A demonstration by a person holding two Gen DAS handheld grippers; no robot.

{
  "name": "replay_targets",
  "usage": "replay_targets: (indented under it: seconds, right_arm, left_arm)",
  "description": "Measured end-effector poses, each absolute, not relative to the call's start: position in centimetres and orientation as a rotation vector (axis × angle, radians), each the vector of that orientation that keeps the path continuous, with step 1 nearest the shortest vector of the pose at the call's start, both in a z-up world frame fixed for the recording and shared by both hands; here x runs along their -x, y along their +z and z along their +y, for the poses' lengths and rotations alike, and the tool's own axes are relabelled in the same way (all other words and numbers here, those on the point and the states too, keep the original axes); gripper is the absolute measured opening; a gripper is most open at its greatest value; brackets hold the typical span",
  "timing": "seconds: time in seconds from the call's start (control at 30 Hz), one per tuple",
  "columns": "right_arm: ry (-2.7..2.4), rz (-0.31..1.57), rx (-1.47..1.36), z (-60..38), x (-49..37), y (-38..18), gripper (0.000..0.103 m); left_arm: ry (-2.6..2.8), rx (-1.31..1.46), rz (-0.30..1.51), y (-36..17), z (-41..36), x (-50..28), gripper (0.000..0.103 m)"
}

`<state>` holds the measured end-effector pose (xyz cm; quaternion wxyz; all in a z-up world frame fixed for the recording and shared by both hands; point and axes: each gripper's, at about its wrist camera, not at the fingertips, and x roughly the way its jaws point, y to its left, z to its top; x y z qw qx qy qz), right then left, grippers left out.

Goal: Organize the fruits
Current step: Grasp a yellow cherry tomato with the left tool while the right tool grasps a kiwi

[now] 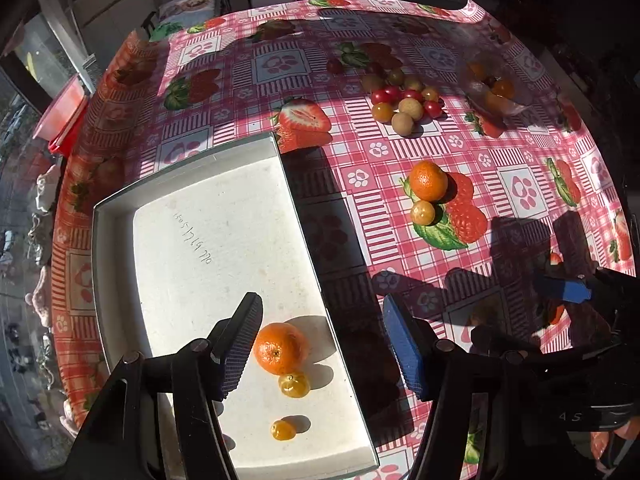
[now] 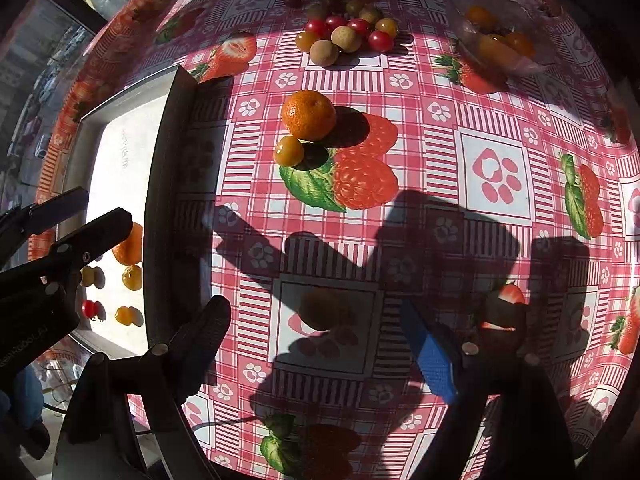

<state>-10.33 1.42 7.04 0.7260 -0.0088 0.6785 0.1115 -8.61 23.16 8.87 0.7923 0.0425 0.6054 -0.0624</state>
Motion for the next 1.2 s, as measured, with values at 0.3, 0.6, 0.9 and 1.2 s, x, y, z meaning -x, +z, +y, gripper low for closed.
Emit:
replay_targets:
  seconds: [0.3,0.6,0.9,1.2]
  right_arm:
    - [0.260,1.520,-0.002,0.5,11.3,5.4,0.088]
    - [0.278,1.506,-0.015,1.0,11.4,4.0,0.084]
    - [0.284,1.496,-0.001,1.8,11.2,3.3,0.063]
    - [0.315,1.519,-0.034,1.4,10.0,3.4,0.029]
  left_arm:
    - [-0.173,-0.114,1.368,5.8,19.3,6.1,0.064]
    - [-0.192,-0.085,1.384,3.6,17.6,3.3,0.064]
    - [-0.192,-0.125,1.388,2.1,15.6,2.5,0.064]
    - [-0.181,-0.127,1.377,1.7,14.7,2.9,0.032]
